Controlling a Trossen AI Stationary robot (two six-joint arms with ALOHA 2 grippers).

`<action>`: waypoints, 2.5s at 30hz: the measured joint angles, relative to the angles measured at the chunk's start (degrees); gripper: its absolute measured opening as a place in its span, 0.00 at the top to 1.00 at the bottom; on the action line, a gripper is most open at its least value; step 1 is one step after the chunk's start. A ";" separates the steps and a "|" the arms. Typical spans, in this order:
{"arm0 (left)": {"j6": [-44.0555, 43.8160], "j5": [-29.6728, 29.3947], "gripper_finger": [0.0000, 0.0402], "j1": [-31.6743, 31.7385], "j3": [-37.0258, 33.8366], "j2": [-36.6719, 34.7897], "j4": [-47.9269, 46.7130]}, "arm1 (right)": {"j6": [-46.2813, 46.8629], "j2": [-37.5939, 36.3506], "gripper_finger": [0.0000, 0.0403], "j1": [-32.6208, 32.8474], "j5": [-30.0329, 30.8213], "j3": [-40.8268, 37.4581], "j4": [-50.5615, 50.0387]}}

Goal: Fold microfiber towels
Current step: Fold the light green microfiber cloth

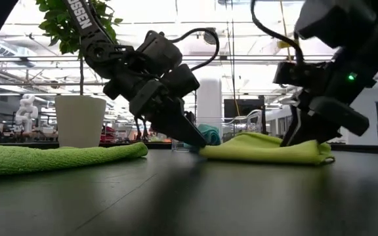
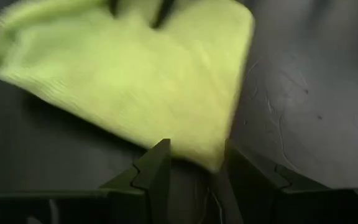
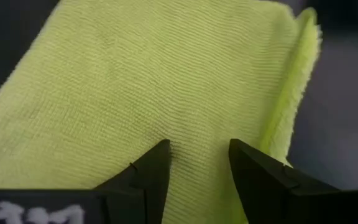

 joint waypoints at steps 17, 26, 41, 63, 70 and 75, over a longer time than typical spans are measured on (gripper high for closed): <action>-0.99 -6.65 0.62 -6.48 0.00 -0.01 0.08 | -17.57 -2.16 0.64 8.91 -0.06 -1.33 19.55; -0.12 -6.78 0.62 -11.72 0.00 -0.01 -0.25 | -19.20 -2.16 0.64 14.34 -1.74 -1.33 15.22; 2.14 -13.55 0.62 -15.23 0.00 -0.01 -0.31 | -17.32 -2.16 0.64 19.94 -2.51 -1.33 9.81; 4.61 -20.09 0.62 -14.84 0.00 -0.05 -0.24 | -11.93 5.53 0.97 14.23 -5.72 -1.18 10.18; 11.51 -28.26 0.62 -17.55 0.12 -0.27 -3.00 | -9.69 5.59 0.99 15.50 -4.89 -1.22 10.80; 21.14 -42.03 0.62 -21.78 0.07 -0.27 -2.83 | -10.46 5.59 0.99 16.16 -4.62 -1.29 14.91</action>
